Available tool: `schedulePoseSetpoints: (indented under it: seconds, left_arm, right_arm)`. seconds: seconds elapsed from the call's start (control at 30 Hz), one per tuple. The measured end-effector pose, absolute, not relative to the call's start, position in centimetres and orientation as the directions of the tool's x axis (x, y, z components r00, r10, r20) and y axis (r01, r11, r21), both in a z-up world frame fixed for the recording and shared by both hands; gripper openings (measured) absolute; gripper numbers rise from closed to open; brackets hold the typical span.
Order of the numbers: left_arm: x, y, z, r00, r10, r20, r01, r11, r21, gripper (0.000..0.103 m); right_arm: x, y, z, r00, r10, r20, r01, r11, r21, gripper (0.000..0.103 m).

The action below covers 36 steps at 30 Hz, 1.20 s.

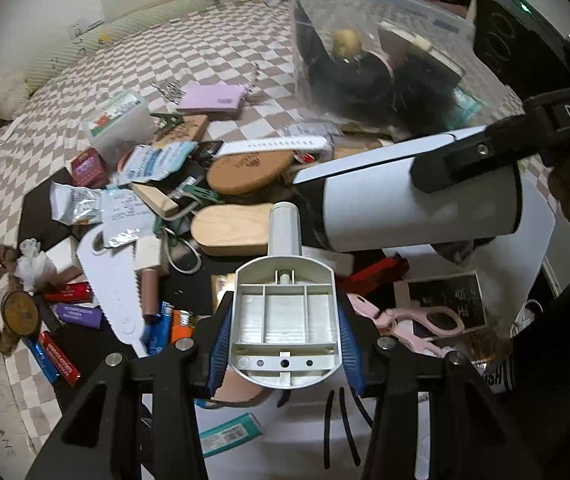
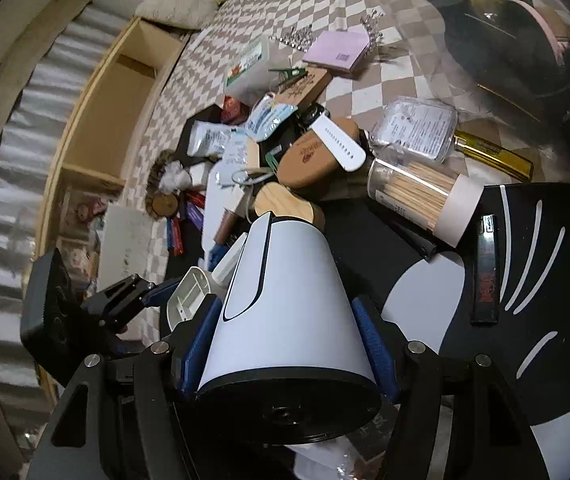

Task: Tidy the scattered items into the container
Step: 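Close the right tool on the thermos while the left tool grasps the grey plastic holder, then lift the thermos with the right tool while the left tool carries the grey holder toward the clear box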

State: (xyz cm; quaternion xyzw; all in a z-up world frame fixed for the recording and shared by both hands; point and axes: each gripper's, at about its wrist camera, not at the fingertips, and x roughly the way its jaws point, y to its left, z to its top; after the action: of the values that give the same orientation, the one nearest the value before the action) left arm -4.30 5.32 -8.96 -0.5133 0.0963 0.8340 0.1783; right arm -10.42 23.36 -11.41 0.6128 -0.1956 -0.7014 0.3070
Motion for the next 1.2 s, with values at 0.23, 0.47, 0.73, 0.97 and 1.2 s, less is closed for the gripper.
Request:
schedulePoseSetpoints:
  seconds: [0.23, 0.47, 0.73, 0.97, 1.2]
  left_arm:
    - [-5.3, 4.2, -6.5, -0.486, 0.180, -0.855, -0.333, -0.943, -0.009, 0.046]
    - [-6.0, 4.0, -3.7, -0.552, 0.166, -0.817, -0.299, -0.954, 0.007, 0.046]
    - [-7.0, 4.1, -0.5, -0.616, 0.147, -0.774, -0.254, -0.967, 0.018, 0.046]
    - [-7.7, 5.7, 2.6, -0.663, 0.159, -0.732, -0.255, -0.967, 0.022, 0.046]
    - [-8.4, 8.3, 5.0, -0.689, 0.183, -0.701, -0.276, -0.961, 0.020, 0.046]
  right_arm:
    - [-11.4, 24.0, -8.8, -0.141, -0.712, -0.688, 0.173, -0.702, 0.691, 0.068]
    - [-12.2, 24.6, -5.9, -0.214, -0.743, -0.634, 0.170, -0.667, 0.725, 0.068]
    - [-12.9, 25.6, -2.7, -0.311, -0.775, -0.551, 0.175, -0.616, 0.768, 0.068]
    - [-13.7, 27.8, 0.1, -0.428, -0.783, -0.452, 0.151, -0.555, 0.818, 0.068]
    - [-14.3, 31.1, 1.8, -0.535, -0.758, -0.373, 0.101, -0.497, 0.862, 0.068]
